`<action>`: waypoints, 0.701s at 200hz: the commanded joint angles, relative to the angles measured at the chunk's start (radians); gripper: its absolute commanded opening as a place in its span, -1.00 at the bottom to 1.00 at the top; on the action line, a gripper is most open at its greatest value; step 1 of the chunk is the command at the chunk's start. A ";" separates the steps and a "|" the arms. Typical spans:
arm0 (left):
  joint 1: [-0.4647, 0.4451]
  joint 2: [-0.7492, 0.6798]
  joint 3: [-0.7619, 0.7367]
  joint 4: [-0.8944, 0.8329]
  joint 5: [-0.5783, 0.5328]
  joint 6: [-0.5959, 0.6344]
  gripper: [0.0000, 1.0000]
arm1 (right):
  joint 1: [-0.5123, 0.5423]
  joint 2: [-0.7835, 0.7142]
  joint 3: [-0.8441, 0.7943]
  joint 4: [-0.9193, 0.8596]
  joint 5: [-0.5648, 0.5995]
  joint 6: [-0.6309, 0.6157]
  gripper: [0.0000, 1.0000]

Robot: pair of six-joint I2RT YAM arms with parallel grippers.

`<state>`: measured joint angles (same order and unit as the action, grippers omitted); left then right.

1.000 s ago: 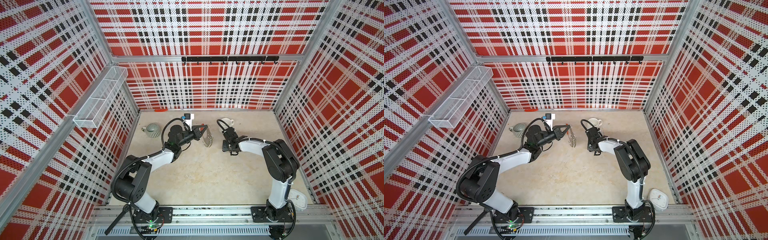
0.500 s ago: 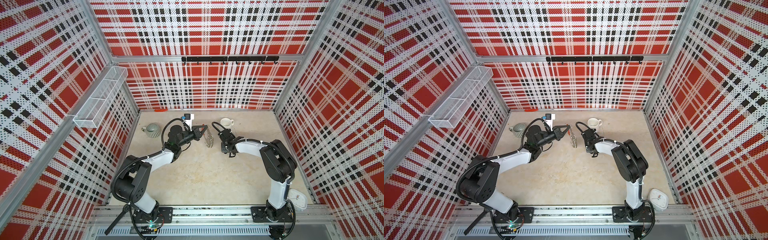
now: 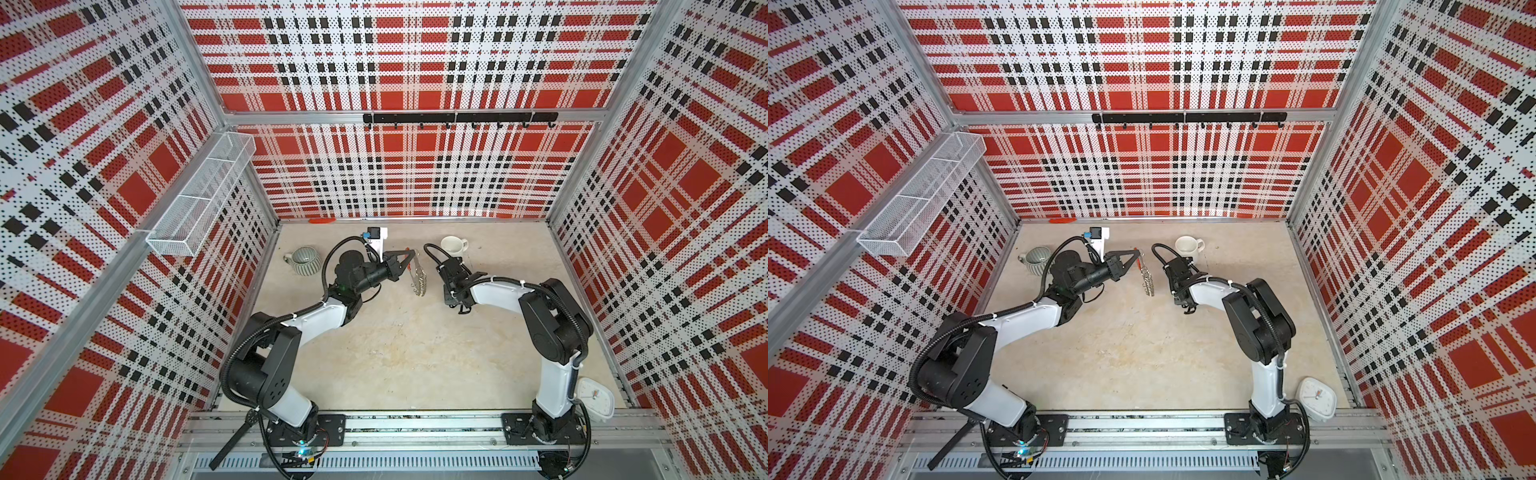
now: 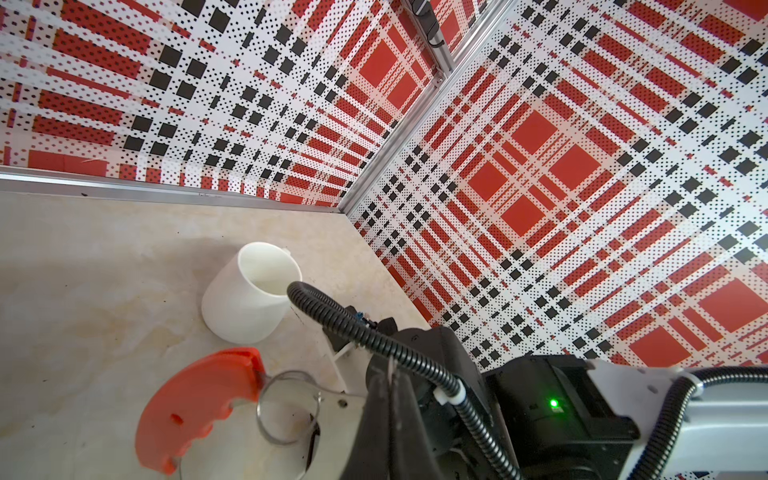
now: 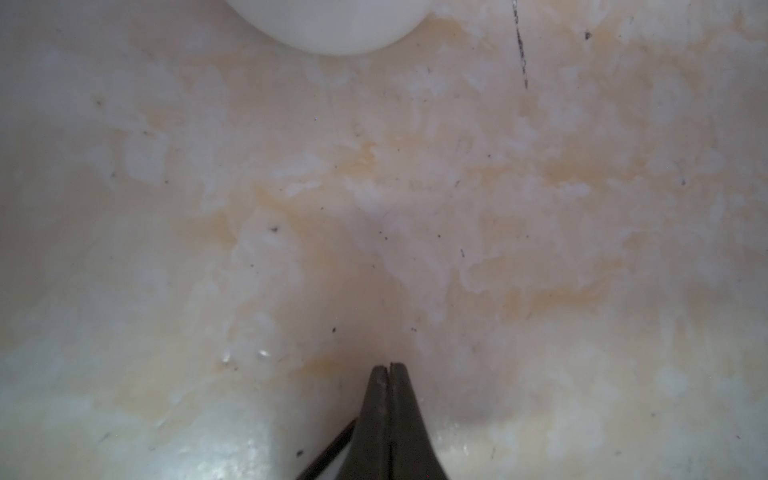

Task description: Put the keys on the keyring

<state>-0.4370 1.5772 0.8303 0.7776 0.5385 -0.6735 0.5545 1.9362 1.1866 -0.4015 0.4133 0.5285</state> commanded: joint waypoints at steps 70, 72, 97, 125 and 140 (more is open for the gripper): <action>0.041 -0.051 -0.016 0.046 -0.005 -0.002 -1.00 | -0.024 -0.333 -0.163 0.290 -0.313 -0.114 -1.00; 0.044 -0.051 -0.015 0.045 -0.009 -0.003 -1.00 | -0.028 -0.347 -0.173 0.321 -0.325 -0.115 -1.00; 0.056 -0.064 -0.014 0.029 -0.104 -0.033 -1.00 | -0.083 -0.441 -0.216 0.430 -0.485 -0.158 -1.00; 0.006 -0.110 -0.020 0.011 -0.237 0.147 -1.00 | -0.239 -0.458 -0.256 0.738 -1.076 0.102 -1.00; -0.019 -0.125 -0.022 0.017 -0.276 0.253 -1.00 | -0.270 -0.463 -0.322 1.038 -1.206 0.282 -1.00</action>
<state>-0.4160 1.5139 0.8154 0.7616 0.3725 -0.6014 0.3412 1.4826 0.9489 0.1757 -0.3550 0.5468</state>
